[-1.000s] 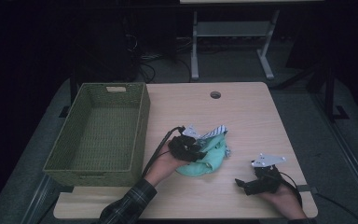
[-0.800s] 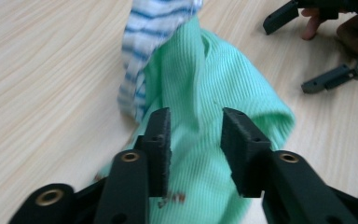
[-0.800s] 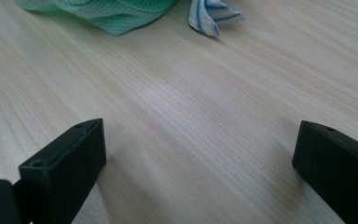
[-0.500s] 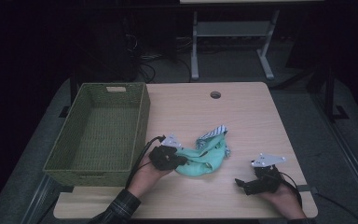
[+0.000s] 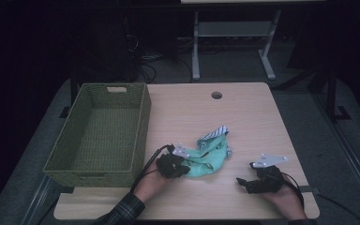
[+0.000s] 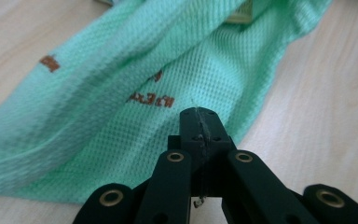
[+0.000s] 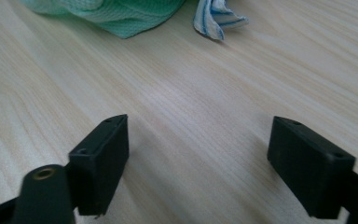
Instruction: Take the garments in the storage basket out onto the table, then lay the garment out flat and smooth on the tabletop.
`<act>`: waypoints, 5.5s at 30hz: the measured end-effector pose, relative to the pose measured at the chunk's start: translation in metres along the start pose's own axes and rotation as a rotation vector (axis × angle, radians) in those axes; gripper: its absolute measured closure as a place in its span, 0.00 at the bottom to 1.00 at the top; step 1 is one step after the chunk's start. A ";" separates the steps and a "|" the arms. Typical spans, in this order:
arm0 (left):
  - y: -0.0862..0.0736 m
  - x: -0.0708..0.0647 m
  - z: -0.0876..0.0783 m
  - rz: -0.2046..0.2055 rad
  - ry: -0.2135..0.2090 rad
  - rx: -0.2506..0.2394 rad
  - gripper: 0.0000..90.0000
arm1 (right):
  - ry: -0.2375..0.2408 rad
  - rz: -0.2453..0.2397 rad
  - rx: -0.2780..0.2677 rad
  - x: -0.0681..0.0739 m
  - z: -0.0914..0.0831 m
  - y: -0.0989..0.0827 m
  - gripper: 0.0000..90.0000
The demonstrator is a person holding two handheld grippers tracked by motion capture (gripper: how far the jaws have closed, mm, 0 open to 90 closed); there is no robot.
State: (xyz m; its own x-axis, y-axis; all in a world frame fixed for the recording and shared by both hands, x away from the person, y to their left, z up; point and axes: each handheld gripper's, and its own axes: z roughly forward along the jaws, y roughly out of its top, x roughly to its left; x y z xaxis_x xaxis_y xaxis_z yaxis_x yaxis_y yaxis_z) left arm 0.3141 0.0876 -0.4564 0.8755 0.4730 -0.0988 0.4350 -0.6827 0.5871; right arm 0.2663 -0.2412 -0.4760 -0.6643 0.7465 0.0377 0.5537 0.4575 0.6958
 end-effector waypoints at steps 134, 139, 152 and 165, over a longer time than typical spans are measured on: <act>0.022 0.010 -0.019 -0.021 0.052 -0.109 0.81 | 0.025 0.069 -0.151 -0.045 0.040 0.131 0.67; 0.032 0.021 -0.016 -0.027 0.119 -0.118 0.72 | 0.058 0.069 -0.153 -0.038 0.032 0.120 0.69; 0.050 0.047 -0.005 -0.036 0.223 -0.117 0.68 | 0.156 0.047 -0.107 -0.006 0.029 0.103 0.72; 0.050 0.057 -0.006 -0.085 0.218 -0.127 0.80 | 0.310 -0.078 -0.035 0.060 0.061 0.106 1.00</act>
State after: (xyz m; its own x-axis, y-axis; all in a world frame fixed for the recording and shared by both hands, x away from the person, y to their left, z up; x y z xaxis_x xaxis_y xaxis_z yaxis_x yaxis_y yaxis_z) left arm 0.3848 0.0839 -0.4282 0.7649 0.6439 0.0156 0.4632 -0.5668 0.6813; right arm 0.3158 -0.1181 -0.4441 -0.8284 0.5247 0.1963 0.4810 0.4866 0.7293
